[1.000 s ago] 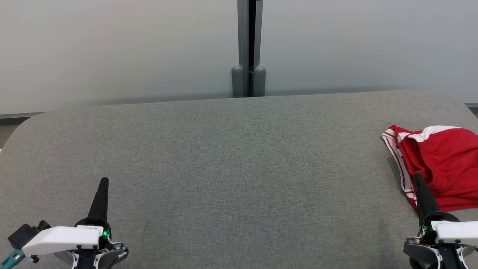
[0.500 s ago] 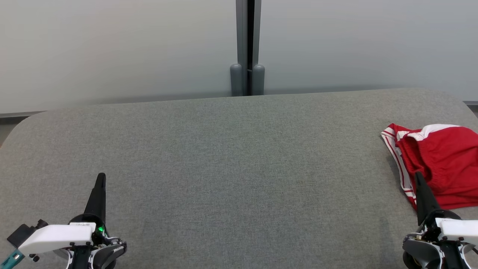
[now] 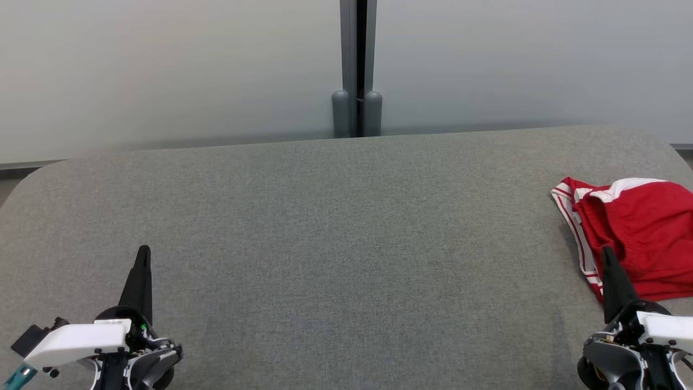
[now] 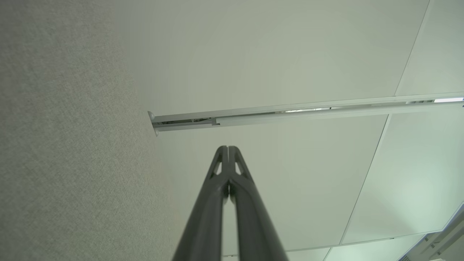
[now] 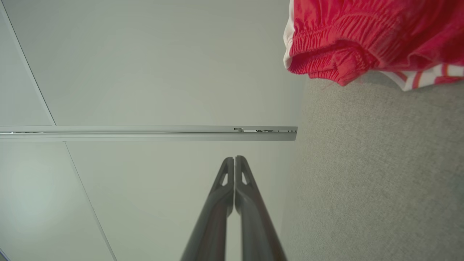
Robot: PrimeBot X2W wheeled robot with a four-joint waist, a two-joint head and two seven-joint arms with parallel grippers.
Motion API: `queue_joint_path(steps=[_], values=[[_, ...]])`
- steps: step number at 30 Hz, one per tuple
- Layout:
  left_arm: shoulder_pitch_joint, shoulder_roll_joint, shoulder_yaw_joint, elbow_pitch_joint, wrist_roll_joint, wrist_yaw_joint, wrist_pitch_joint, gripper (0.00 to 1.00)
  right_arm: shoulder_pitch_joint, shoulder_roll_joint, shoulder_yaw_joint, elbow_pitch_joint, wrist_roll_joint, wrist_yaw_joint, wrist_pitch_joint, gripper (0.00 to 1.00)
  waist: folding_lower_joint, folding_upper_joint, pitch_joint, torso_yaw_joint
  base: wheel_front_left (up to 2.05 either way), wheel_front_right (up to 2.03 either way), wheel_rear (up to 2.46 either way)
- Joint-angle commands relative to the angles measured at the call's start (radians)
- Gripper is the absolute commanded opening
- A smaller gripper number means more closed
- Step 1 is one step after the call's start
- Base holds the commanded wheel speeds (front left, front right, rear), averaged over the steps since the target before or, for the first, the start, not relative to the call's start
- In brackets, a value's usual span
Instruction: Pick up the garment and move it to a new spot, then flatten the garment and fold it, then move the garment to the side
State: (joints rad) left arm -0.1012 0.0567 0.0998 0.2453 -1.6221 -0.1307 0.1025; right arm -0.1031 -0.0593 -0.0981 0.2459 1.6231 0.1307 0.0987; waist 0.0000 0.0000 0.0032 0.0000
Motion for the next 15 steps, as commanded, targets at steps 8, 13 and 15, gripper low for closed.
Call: queue_joint_path(steps=[8,13,15], values=[[-0.013,0.003,0.007,0.001,-0.002,-0.003,0.004,0.0,-0.011,-0.001,-0.005,0.002,0.0,0.0,0.006,0.0,0.0,0.0,0.0,0.0,0.0,0.0,0.0],[-0.013,0.002,0.007,0.001,-0.001,-0.003,0.005,0.0,-0.011,-0.001,-0.006,0.002,-0.001,0.0,0.006,0.0,0.0,0.0,0.0,0.0,0.0,0.0,0.0],[-0.013,0.002,0.008,0.001,0.0,-0.003,0.005,0.0,-0.011,-0.001,-0.006,0.002,-0.002,0.0,0.007,0.0,0.0,0.0,0.0,0.0,0.0,0.0,0.0]])
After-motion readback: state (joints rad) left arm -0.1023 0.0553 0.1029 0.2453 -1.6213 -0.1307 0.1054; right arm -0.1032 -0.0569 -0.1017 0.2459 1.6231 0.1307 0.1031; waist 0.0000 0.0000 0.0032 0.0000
